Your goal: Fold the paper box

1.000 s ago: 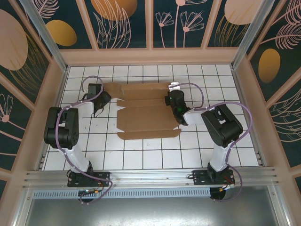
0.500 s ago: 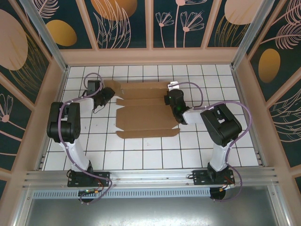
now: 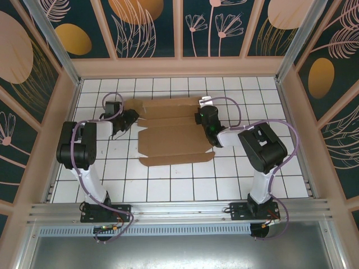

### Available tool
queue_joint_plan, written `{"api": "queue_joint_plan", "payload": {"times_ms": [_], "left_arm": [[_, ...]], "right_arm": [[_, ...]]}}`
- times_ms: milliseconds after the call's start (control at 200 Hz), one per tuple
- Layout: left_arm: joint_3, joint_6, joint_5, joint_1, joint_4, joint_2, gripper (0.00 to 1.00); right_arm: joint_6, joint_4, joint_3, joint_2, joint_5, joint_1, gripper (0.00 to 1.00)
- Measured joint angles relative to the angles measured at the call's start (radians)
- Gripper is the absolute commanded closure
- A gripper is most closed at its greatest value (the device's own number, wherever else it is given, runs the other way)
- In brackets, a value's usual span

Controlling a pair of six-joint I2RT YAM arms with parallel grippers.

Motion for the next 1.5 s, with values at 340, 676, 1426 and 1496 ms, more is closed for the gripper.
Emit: {"api": "queue_joint_plan", "payload": {"times_ms": [340,676,1426,1496], "left_arm": [[-0.032,-0.039,0.191,-0.045,0.009,-0.014,0.52],[-0.041,0.0,0.167,-0.044,-0.068,-0.087,0.51],[0.019,0.005,0.124,-0.107,-0.041,-0.052,0.53],[0.036,0.005,0.112,-0.109,-0.039,-0.034,0.53]], "right_arm": [[0.0,0.001,0.008,0.008,0.0,0.0,0.94],[0.0,0.0,0.019,0.016,-0.003,0.001,0.94],[0.003,-0.001,0.045,0.038,-0.005,0.001,0.94],[0.003,-0.002,0.051,0.042,-0.004,0.001,0.94]]}}
